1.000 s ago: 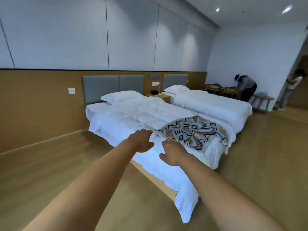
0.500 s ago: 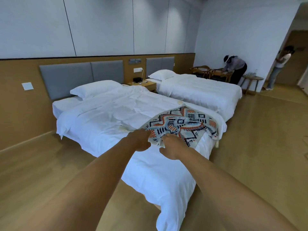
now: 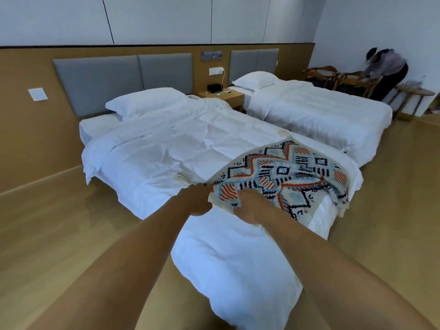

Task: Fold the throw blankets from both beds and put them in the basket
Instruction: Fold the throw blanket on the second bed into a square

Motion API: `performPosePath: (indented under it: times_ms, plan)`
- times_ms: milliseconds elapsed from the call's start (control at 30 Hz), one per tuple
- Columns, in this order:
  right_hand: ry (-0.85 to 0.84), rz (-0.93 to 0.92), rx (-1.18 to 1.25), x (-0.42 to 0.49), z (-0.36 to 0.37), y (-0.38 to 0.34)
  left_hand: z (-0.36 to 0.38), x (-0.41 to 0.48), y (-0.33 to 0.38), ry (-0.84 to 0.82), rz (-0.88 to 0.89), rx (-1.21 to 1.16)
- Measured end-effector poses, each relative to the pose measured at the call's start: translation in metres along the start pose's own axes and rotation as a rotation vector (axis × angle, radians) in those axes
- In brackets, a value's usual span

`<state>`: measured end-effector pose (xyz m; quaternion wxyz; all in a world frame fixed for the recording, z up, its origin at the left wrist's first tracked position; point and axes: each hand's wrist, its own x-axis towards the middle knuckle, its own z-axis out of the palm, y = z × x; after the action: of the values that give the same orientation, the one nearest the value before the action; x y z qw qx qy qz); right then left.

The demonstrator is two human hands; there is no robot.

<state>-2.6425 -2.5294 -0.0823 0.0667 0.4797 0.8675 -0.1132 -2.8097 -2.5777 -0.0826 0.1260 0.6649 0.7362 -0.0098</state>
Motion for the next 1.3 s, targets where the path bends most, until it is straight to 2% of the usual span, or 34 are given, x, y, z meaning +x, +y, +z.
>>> performPosePath:
  times_ms: [200, 400, 667, 867, 1033, 1200, 1300]
  plan:
    - [-0.002, 0.039, 0.045, 0.11, -0.022, 0.0, -0.027, 0.106, -0.046, -0.087, 0.026, 0.073]
    - [-0.045, 0.097, 0.102, 0.186, -0.022, 0.029, -0.032, 0.203, -0.067, -0.136, 0.052, 0.079]
    - [-0.195, 0.145, 0.229, 0.284, 0.033, 0.079, 0.044, 0.311, -0.087, -0.325, 0.068, 0.163]
    - [-0.305, 0.129, 0.282, 0.336, 0.114, 0.087, 0.125, 0.359, -0.125, -0.426, 0.011, 0.223]
    - [-0.408, 0.151, 0.185, 0.37, 0.188, 0.078, 0.187, 0.39, -0.166, -0.387, 0.033, 0.304]
    - [-0.344, 0.19, 0.162, 0.402, 0.233, 0.057, 0.227, 0.416, -0.191, -0.167, 0.048, 0.204]
    - [-0.3, 0.23, 0.124, 0.417, 0.245, 0.049, 0.238, 0.43, -0.205, -0.15, -0.016, 0.17]
